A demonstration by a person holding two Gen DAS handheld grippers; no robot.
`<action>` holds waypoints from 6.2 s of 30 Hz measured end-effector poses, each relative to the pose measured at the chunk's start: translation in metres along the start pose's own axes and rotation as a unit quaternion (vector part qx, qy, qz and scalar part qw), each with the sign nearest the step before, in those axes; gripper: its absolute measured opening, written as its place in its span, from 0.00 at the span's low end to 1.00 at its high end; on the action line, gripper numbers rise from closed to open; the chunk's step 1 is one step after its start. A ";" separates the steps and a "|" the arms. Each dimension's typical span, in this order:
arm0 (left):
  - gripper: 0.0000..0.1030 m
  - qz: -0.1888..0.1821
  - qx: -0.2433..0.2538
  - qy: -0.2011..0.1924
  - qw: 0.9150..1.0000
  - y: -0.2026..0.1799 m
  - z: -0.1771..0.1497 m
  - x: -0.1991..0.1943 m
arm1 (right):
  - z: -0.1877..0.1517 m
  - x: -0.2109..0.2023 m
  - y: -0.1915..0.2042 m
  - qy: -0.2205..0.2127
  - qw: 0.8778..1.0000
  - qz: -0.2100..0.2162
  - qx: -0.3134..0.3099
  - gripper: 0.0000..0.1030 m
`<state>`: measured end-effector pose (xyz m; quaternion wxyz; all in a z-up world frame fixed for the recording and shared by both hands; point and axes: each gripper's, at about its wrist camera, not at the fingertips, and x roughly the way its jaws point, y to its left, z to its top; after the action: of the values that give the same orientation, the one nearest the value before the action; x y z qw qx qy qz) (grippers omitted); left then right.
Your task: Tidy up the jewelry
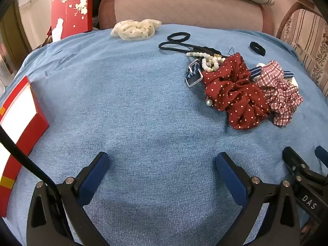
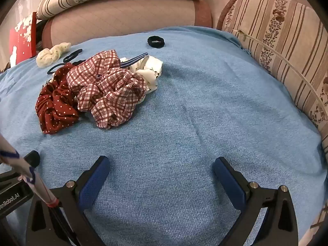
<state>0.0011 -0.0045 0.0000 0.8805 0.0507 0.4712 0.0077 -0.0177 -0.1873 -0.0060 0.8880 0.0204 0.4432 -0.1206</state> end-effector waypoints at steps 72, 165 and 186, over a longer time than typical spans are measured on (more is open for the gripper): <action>0.94 -0.059 -0.127 -0.010 0.990 0.154 -0.041 -0.045 | 0.011 -0.072 0.031 -0.057 0.998 0.022 -0.003 0.94; 0.08 -0.025 -0.170 -0.066 0.983 0.284 0.000 -0.101 | 0.038 -0.103 0.104 0.000 0.946 0.324 -0.025 0.10; 0.09 0.019 -0.333 0.017 0.943 0.481 -0.022 -0.004 | -0.023 -0.158 0.401 0.093 0.866 0.419 -0.258 0.10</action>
<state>-0.0031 0.4754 0.0380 0.8388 -0.2367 0.4555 0.1812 -0.0342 0.2360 0.0772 0.7833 -0.0147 0.4891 0.3835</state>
